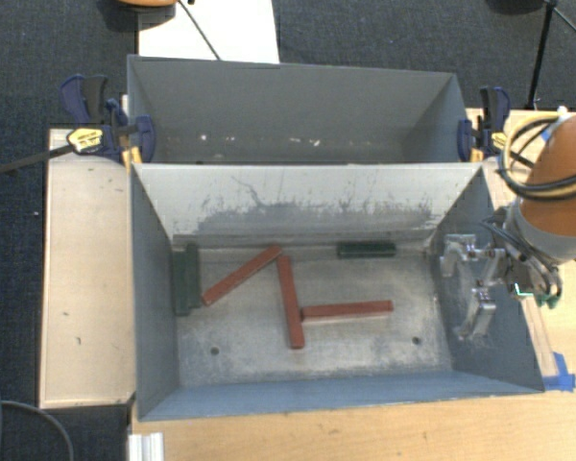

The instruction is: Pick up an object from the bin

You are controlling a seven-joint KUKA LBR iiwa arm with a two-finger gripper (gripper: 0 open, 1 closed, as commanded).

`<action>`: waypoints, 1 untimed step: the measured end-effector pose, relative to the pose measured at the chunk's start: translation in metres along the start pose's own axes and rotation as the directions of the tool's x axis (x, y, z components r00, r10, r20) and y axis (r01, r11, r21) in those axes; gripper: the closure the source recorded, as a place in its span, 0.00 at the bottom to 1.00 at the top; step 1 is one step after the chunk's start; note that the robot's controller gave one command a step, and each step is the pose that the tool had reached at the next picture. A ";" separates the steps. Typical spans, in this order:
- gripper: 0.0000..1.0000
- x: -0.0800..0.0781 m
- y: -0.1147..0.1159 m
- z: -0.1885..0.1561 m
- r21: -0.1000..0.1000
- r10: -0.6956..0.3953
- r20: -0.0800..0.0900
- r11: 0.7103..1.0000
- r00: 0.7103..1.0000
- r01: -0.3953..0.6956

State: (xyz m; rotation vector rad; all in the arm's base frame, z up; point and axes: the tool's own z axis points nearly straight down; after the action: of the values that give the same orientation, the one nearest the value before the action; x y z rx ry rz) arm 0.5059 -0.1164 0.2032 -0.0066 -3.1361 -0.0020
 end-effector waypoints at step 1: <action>0.00 -0.002 0.001 -0.004 0.001 -0.004 0.008 1.000 1.000 0.004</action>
Offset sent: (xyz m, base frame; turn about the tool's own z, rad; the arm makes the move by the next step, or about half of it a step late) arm 0.0033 0.0711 -0.0994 -0.3341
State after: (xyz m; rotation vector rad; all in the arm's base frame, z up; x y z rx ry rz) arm 0.5077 -0.1159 0.2072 -0.0006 -3.1442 0.0003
